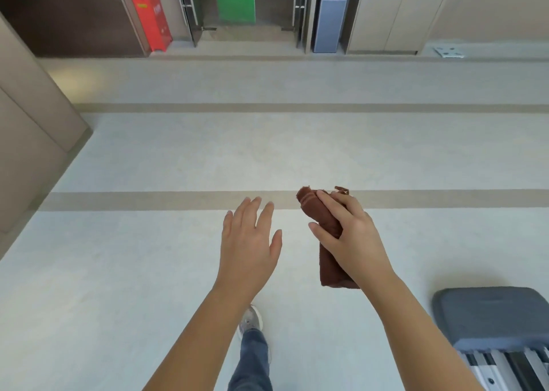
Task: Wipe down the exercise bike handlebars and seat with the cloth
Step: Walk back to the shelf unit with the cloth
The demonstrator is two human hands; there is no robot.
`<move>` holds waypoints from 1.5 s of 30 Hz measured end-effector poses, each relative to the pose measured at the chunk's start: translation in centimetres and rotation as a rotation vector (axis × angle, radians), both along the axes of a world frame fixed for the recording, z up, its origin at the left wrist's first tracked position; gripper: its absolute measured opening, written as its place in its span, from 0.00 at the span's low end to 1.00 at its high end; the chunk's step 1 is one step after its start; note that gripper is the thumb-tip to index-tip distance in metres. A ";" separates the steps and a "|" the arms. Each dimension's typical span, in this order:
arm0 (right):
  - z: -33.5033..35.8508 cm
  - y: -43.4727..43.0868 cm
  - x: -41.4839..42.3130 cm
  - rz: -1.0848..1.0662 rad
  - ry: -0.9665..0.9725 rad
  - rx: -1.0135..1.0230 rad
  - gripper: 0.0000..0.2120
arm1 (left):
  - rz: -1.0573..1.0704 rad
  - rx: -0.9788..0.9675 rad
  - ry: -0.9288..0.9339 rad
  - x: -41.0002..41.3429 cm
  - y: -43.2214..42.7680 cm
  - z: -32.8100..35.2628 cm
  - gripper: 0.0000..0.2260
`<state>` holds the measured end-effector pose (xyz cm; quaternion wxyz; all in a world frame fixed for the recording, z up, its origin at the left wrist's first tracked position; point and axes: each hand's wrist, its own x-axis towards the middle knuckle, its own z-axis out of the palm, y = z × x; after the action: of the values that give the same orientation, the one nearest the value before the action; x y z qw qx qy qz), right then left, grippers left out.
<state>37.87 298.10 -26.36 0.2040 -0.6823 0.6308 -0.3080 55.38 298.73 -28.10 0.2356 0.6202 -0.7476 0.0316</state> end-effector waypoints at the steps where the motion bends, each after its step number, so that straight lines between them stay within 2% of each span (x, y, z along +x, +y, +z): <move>1: 0.0 -2.5 0.4 -0.005 0.014 0.002 0.25 | -0.007 0.004 -0.002 0.5 -2.6 0.0 0.18; 8: 2.5 -19.9 3.2 -0.031 0.042 0.018 0.25 | -0.073 -0.058 -0.025 2.9 -20.8 2.5 0.16; 11: 3.0 -25.9 2.6 -0.069 0.033 0.006 0.25 | -0.093 -0.064 -0.036 2.2 -27.8 3.4 0.19; 13: 3.1 -29.3 1.8 -0.087 0.038 0.008 0.25 | -0.123 -0.057 -0.035 1.1 -31.7 3.4 0.17; 18: 3.0 -38.9 -2.9 -0.159 0.038 -0.021 0.25 | -0.200 -0.058 -0.081 -4.1 -41.8 3.8 0.18; 23: 3.2 -49.1 -11.0 -0.221 0.060 -0.070 0.25 | -0.262 -0.031 -0.080 -12.5 -51.8 3.7 0.20; 30: 4.4 -62.2 -20.5 -0.223 0.095 -0.038 0.25 | -0.264 0.008 -0.047 -22.1 -65.3 5.1 0.20; 34: 4.3 -69.2 -22.7 -0.197 0.085 -0.030 0.25 | -0.236 -0.018 -0.041 -24.0 -72.0 4.8 0.16; 40: 3.4 -81.7 -23.9 -0.175 0.083 -0.034 0.25 | -0.211 -0.015 -0.030 -25.4 -83.9 3.5 0.16; 45: 3.3 -94.5 -23.0 -0.176 0.108 -0.043 0.26 | -0.213 0.075 0.013 -24.5 -97.0 3.4 0.17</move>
<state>14.82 203.56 -23.06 0.1273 -0.6440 0.6918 -0.3009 30.84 201.73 -24.69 0.2190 0.5457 -0.8085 -0.0258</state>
